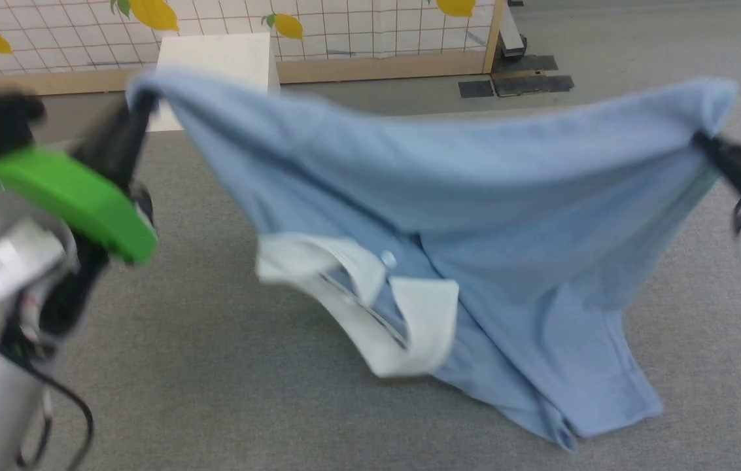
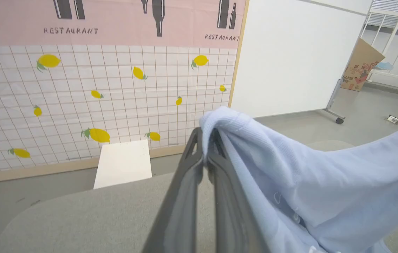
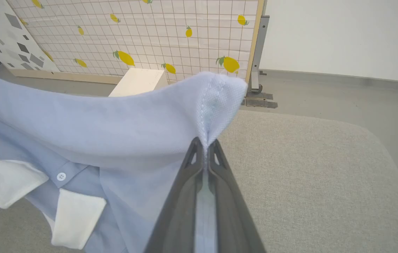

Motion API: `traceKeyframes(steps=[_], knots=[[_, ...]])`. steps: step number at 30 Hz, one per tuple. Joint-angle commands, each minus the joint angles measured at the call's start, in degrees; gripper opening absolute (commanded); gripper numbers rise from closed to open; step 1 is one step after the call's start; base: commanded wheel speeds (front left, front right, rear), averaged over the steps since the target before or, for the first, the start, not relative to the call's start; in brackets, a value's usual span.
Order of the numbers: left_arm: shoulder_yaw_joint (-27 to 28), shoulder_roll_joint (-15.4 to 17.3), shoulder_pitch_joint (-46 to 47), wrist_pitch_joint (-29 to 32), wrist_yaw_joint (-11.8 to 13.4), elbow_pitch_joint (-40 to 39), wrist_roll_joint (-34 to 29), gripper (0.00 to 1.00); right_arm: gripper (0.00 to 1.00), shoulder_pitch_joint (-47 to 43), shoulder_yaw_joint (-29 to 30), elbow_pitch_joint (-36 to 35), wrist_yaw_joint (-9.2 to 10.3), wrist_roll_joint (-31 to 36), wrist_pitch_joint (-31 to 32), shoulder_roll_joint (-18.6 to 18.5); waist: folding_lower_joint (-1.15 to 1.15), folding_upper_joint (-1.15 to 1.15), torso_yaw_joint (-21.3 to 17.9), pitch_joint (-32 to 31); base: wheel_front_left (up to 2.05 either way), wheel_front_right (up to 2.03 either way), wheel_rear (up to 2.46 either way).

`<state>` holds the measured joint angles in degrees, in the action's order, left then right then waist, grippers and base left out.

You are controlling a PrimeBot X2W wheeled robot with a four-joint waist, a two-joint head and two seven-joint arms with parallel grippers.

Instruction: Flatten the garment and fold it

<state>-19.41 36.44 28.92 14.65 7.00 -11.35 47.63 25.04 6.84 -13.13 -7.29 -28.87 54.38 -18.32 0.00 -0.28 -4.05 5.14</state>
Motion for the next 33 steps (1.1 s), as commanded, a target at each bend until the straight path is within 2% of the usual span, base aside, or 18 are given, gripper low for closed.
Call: traceKeyframes(steps=[1, 8, 12, 15, 21, 26, 33], knots=[[0.1, 0.4, 4.0, 0.6, -0.7, 0.4, -1.1, 0.00, 0.00, 2.3, 0.5, 0.3, -0.20, -0.7, 0.6, -0.8, 0.00, 0.28, 0.2, -0.3, 0.00, 0.00, 0.00], [-0.2, 0.3, 16.7, 2.6, -2.3, 3.3, -3.6, 0.00, 0.00, 8.3, 1.6, -0.1, -0.20, -1.2, 3.4, -2.4, 0.00, 0.28, 0.1, -0.1, 0.00, 0.00, 0.00], [-0.5, 1.1, 21.6, 4.1, -3.3, 6.6, -4.5, 0.00, 0.00, 10.6, 1.6, -0.2, -0.20, -0.9, 4.6, -1.4, 0.00, 0.28, -0.2, 1.7, 0.00, 0.00, 0.00], [-1.0, 2.7, 26.1, 5.4, -5.0, 9.9, -6.0, 0.00, 0.00, 13.9, 1.0, -0.1, -0.20, 0.8, 6.0, -0.2, 0.00, 0.28, -0.4, 4.5, 0.00, 0.00, 0.00], [-1.3, 4.3, 37.6, 6.3, -8.6, 18.5, -8.6, 0.00, 0.00, 24.5, -0.2, 2.1, -0.20, 6.1, 7.9, 3.0, 0.00, 0.28, -0.7, 12.8, 0.00, 0.00, 0.00], [-1.1, 4.5, 48.9, 5.5, -10.5, 25.0, -11.0, 0.00, 0.00, 36.8, -0.5, 6.4, -0.20, 13.2, 7.2, 7.6, 0.00, 0.28, -1.5, 20.5, 0.00, 0.00, 0.00], [-1.1, 3.8, 63.7, 0.8, -11.9, 30.1, -15.2, 0.00, 0.00, 51.6, 1.5, 12.3, -0.20, 23.1, 1.3, 13.2, 0.00, 0.28, -2.7, 28.4, 0.00, 0.00, 0.00]])
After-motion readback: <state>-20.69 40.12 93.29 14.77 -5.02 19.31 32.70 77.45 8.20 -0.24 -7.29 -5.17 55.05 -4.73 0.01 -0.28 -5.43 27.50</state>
